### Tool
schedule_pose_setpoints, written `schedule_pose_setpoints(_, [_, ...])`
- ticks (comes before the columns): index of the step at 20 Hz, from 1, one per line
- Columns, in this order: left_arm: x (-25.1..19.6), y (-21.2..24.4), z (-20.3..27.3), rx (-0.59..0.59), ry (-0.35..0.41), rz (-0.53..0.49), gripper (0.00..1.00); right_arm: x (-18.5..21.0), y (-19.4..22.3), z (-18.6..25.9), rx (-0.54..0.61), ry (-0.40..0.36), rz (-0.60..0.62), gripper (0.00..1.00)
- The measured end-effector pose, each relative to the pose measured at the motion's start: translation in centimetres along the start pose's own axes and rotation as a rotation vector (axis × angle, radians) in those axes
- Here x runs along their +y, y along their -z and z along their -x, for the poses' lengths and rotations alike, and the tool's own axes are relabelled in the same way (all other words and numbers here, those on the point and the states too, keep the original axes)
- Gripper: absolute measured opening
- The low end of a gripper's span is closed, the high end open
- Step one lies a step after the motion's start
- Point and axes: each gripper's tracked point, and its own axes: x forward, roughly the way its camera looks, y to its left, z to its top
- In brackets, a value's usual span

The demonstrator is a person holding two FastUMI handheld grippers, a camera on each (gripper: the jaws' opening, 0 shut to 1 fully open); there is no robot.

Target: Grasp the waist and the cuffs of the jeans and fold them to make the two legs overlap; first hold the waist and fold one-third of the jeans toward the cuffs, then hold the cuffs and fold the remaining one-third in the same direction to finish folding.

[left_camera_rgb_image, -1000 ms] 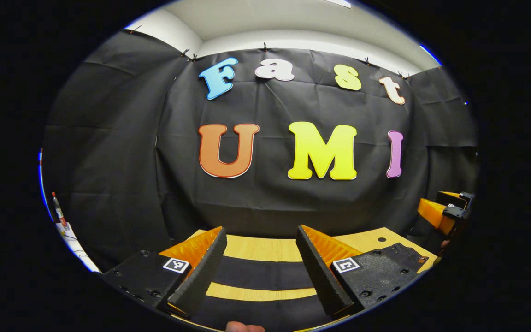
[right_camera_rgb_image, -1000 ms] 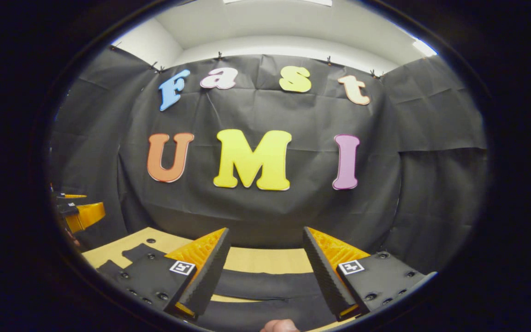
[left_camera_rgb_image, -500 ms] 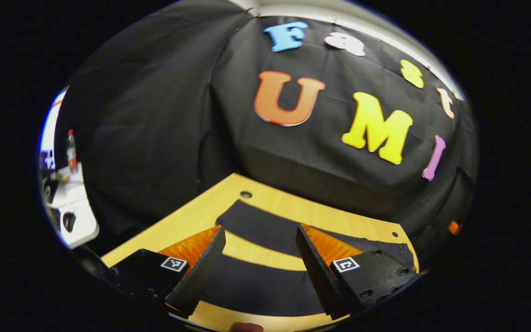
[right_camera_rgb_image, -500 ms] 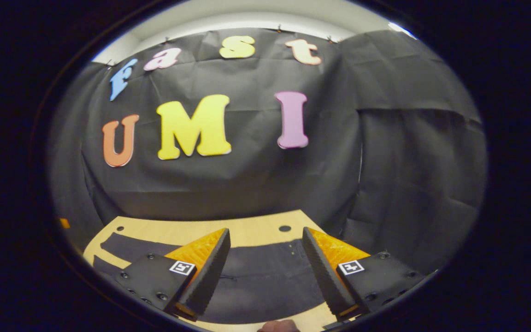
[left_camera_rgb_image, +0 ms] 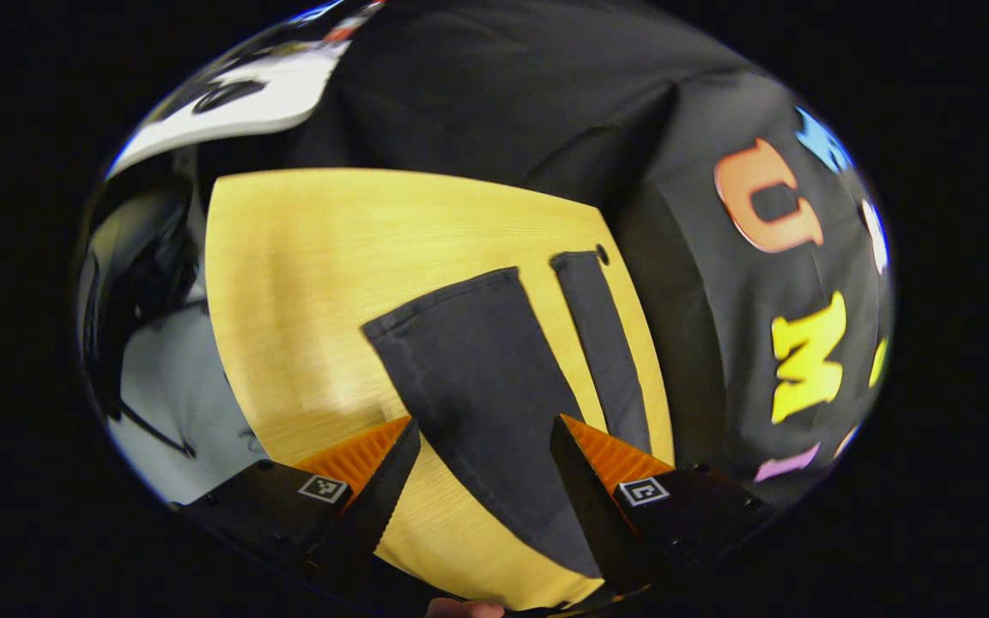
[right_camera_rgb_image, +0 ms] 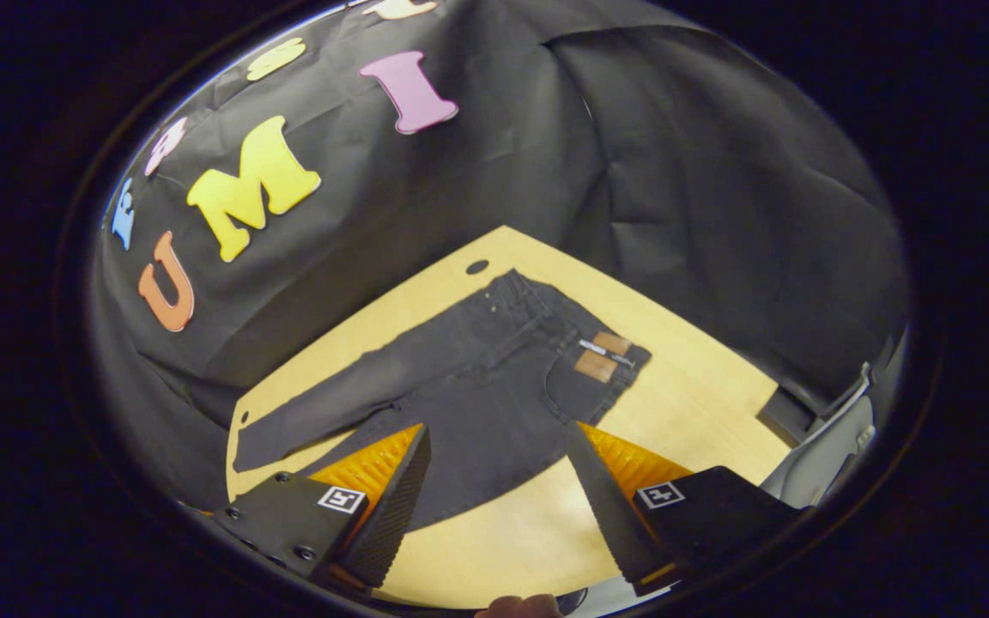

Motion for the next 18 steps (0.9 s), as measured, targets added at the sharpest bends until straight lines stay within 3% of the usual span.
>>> schedule_pose_setpoints(2, [0.7, 0.1, -1.2, 0.01, -0.011, 0.113, 0.99, -0.5, 0.3, -0.2, 0.018, 0.008, -0.046, 0.98])
schedule_pose_setpoints(5, [1.5, 0.2, -2.3, 0.013, -0.037, 0.177, 0.98, -2.2, -0.5, -0.6, 0.009, 0.03, -0.132, 0.98])
schedule_pose_setpoints(9, [1.0, 0.0, -3.5, 0.012, -0.046, 0.147, 0.98, -4.2, -1.0, -1.4, 0.008, 0.053, -0.227, 0.98])
schedule_pose_setpoints(18, [-2.3, -0.2, -6.1, -0.016, 0.027, 0.138, 0.98, -7.7, -2.4, -6.9, 0.074, 0.021, -0.512, 0.98])
